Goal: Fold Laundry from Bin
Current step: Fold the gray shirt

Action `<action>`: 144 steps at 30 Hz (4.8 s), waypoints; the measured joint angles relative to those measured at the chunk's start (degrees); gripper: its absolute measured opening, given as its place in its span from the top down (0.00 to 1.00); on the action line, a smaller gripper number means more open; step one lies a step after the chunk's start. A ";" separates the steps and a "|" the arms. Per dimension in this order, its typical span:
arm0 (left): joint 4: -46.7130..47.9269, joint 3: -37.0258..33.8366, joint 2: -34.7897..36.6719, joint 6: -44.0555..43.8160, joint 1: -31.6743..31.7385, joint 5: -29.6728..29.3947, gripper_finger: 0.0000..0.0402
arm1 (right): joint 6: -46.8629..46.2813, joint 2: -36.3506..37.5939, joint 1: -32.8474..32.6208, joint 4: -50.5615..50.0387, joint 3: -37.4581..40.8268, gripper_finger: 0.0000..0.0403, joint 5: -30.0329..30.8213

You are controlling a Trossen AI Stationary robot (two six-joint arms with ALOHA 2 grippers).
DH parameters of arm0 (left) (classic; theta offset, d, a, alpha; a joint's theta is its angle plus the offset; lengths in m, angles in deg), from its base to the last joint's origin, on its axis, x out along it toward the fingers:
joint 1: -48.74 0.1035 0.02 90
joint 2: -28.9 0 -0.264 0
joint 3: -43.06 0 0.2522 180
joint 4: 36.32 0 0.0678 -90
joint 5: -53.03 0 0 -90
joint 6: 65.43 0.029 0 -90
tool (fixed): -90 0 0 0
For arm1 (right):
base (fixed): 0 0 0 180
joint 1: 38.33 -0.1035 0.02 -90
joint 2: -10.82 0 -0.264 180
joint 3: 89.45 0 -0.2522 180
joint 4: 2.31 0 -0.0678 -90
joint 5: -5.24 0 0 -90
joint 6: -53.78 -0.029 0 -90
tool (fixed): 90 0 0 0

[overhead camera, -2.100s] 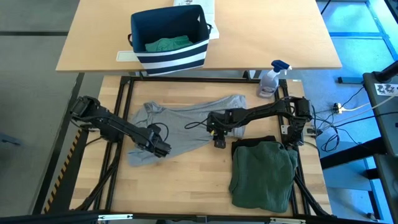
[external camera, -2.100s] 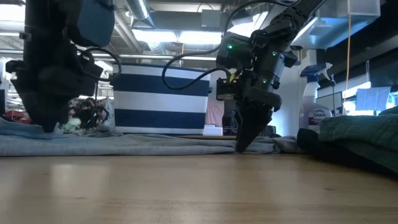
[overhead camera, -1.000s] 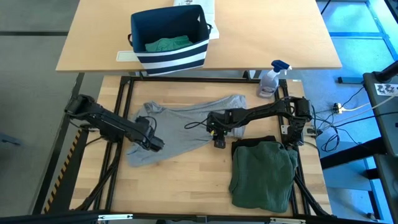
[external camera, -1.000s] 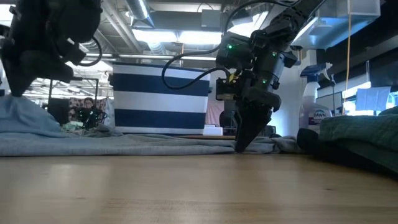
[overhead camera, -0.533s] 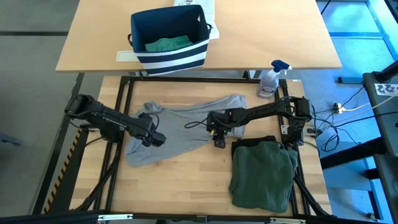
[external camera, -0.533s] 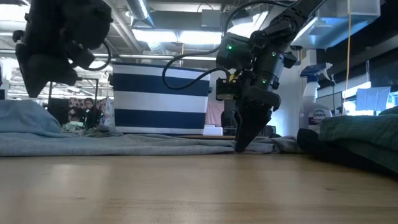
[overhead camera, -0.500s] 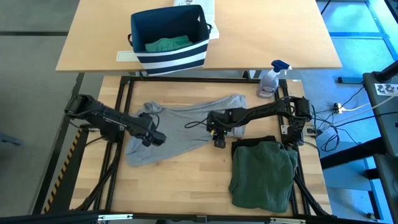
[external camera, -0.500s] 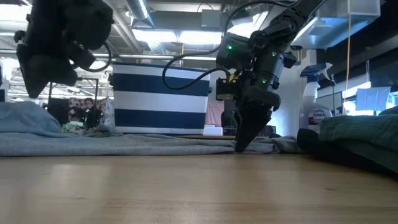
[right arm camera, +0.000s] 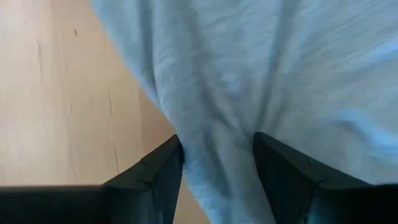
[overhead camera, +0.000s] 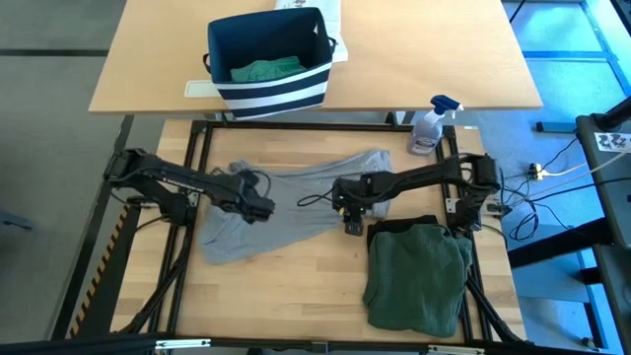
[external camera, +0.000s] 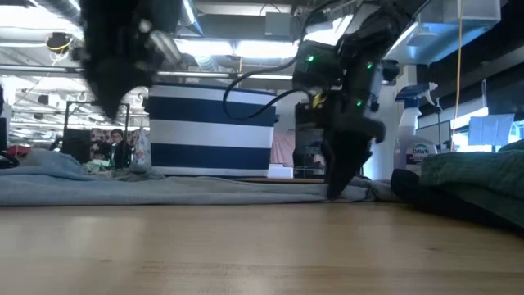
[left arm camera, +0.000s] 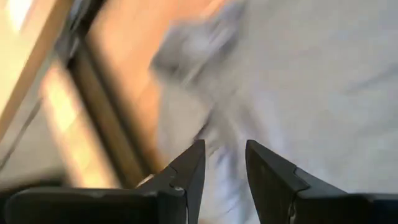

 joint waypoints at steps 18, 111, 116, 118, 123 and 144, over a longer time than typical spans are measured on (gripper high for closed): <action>-29.46 -5.72 -4.32 -4.65 -21.60 -3.16 0.73 | -7.02 12.23 0.08 -21.75 0.58 0.51 13.73; -13.46 -5.48 -5.75 -3.46 -42.97 22.66 0.33 | -5.69 16.78 -1.45 8.40 8.07 0.51 12.25; -13.14 -5.50 -9.19 -2.45 -43.58 23.41 0.26 | -5.63 16.78 -1.45 8.43 8.07 0.51 12.22; -11.57 -5.51 -10.75 -2.24 -43.81 22.85 0.25 | -5.60 16.78 -1.45 8.43 8.07 0.51 12.22; -9.24 -5.53 -14.91 -0.05 -43.83 22.33 0.25 | -5.60 16.78 -1.45 8.49 8.07 0.51 12.22; -6.54 -3.76 -20.72 5.48 -40.95 14.38 0.98 | -2.71 16.78 -4.68 20.40 8.11 0.51 11.20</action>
